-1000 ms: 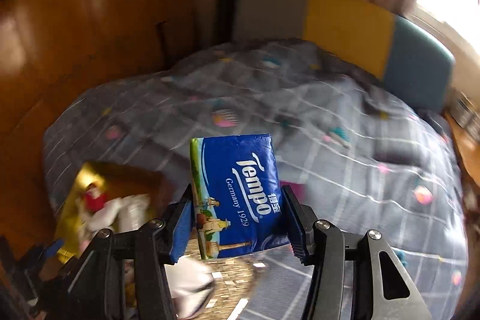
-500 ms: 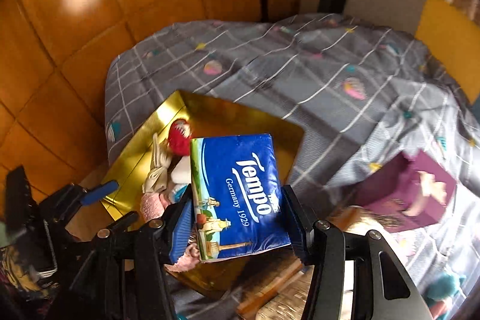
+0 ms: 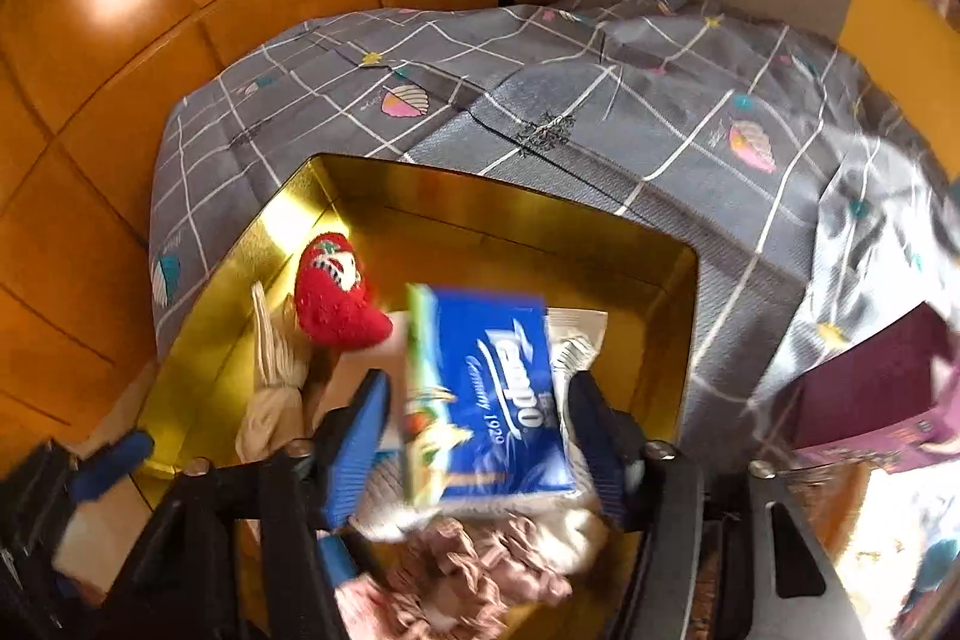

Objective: Organize soft objects
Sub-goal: 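Move both tools from the tray toward the teal plush elephant on the bed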

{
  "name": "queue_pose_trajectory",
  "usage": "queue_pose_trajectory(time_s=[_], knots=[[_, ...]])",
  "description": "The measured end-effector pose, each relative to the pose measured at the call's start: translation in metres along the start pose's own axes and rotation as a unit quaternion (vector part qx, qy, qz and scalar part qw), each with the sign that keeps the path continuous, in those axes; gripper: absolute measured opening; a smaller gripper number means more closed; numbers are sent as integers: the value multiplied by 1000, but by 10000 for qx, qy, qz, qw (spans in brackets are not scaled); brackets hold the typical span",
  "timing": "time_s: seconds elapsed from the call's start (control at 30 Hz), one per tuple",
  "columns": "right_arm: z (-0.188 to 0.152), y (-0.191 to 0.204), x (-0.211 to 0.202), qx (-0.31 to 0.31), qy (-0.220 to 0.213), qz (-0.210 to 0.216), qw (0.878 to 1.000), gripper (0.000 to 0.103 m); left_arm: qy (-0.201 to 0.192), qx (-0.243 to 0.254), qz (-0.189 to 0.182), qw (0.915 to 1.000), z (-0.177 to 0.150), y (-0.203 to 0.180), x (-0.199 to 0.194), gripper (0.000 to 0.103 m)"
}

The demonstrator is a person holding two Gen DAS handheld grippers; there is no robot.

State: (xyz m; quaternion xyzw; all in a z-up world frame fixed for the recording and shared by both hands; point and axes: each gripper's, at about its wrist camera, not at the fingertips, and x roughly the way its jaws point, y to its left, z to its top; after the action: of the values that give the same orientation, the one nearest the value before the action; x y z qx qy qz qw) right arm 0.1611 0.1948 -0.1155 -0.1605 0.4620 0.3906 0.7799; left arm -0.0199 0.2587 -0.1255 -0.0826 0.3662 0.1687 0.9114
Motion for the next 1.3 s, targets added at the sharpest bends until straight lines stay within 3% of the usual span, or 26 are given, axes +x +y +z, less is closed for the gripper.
queue_pose_trajectory(time_s=[0.07,0.5,0.8,1.03,1.3], knots=[[-1,-2,-3,60,-62,42,10000,78,-20,-46,36,10000,0,3,-1,50],[-47,-27,-99,6,-1084,-99,9941,82,-242,125,-175,9995,13,-15,-23,50],[-108,-92,-163,664,-1591,-473,9839,85,-568,638,-552,9948,30,-58,-54,50],[-160,-159,-189,1365,-1592,-1075,9718,85,-728,1193,-980,9853,43,-111,-69,50],[-216,-249,-205,2368,-1456,-1735,9448,85,-667,1895,-1640,9658,45,-185,-77,50]])
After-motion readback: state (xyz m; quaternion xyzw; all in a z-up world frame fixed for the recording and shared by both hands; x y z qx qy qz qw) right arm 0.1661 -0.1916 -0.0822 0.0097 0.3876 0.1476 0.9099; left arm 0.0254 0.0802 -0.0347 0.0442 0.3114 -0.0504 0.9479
